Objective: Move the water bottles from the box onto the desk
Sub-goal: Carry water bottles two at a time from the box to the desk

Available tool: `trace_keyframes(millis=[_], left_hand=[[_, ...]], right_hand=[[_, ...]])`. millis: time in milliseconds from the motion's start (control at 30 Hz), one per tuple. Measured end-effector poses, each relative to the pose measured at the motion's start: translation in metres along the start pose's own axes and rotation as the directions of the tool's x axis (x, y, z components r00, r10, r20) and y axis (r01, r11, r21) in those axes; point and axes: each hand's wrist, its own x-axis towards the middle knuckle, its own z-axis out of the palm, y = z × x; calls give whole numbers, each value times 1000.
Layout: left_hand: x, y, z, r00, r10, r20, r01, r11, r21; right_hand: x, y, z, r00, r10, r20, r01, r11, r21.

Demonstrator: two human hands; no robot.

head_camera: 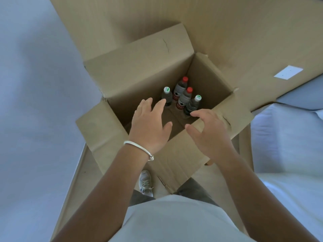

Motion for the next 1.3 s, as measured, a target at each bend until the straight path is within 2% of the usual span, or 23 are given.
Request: trace_keyframes(millis=[333, 567, 733, 833, 933, 1033, 1200, 1300], left_hand=[[92, -2, 22, 991, -92, 93, 86, 994, 60], [170, -9, 65, 967, -193, 164, 181, 980, 85], [232, -27, 100, 976, -179, 121, 178, 984, 24], [264, -40, 121, 976, -183, 115, 183, 983, 13], [287, -55, 142, 976, -177, 126, 178, 984, 7], [304, -68, 161, 980, -160, 118, 159, 987, 15], [319, -85, 185, 985, -164, 50, 166, 985, -53], [325, -91, 197, 986, -167, -24, 163, 979, -126]], right_hand=[[98, 28, 0, 1000, 3, 30, -3, 1000, -3], [189, 77, 17, 987, 4, 158, 3, 999, -44], [248, 105, 32, 967, 84, 240, -54, 990, -127], [280, 117, 43, 932, 148, 332, -82, 976, -203], [306, 123, 51, 836, 258, 485, -122, 948, -295], [325, 125, 59, 755, 318, 574, -90, 917, -389], [343, 128, 74, 722, 321, 613, 1, 886, -464], [347, 132, 83, 740, 301, 602, 46, 870, -491]])
